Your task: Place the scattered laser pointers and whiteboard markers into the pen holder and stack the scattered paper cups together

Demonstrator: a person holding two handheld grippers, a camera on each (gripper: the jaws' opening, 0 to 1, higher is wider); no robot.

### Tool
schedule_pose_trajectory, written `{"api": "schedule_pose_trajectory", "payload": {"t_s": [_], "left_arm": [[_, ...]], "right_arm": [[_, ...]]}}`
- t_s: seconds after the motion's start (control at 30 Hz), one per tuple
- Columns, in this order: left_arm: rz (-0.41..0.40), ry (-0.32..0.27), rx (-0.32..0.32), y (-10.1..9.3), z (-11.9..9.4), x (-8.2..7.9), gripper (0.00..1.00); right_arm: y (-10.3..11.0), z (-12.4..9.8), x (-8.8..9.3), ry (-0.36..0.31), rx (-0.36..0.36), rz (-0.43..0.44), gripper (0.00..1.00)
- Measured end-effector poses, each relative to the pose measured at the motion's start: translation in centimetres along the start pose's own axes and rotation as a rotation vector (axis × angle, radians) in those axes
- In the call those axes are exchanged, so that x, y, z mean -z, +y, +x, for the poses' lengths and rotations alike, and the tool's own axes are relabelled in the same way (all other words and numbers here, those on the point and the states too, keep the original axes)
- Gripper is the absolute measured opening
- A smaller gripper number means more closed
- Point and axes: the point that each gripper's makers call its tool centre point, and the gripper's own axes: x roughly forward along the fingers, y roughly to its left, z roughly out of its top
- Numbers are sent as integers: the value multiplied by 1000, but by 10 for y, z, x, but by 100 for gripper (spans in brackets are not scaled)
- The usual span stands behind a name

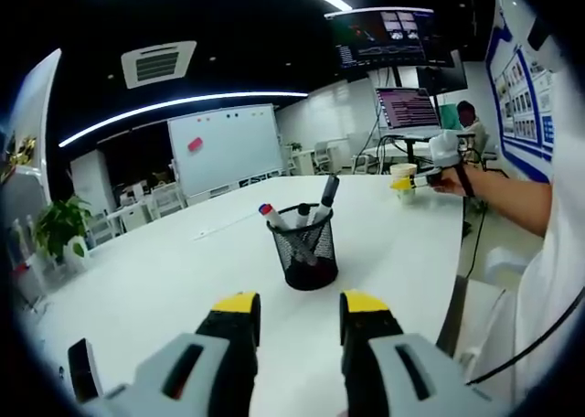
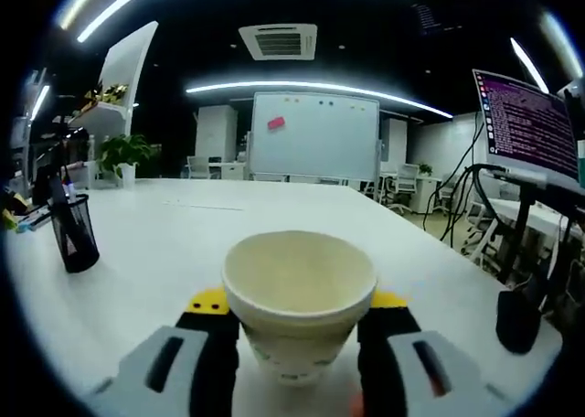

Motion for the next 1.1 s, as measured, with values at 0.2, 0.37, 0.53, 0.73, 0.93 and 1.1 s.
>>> {"api": "schedule_pose_trajectory", "payload": {"t_s": [0.2, 0.37, 0.53, 0.73, 0.93, 1.1], "left_arm": [[-9, 1, -17, 4, -3, 1, 36], [-5, 4, -21, 5, -5, 1, 36], [-3, -1, -23, 7, -5, -1, 36], [-1, -4, -25, 8, -5, -2, 36], [-5, -5, -30, 10, -6, 0, 36], [-8, -7, -34, 10, -8, 0, 36]], "right_arm": [[0, 0, 0, -6, 5, 6, 51], [1, -1, -1, -19, 11, 6, 51], [1, 1, -1, -21, 10, 5, 51], [5, -1, -3, -31, 6, 15, 50], [7, -3, -15, -60, 8, 12, 50], [11, -2, -26, -84, 3, 5, 50]]}}
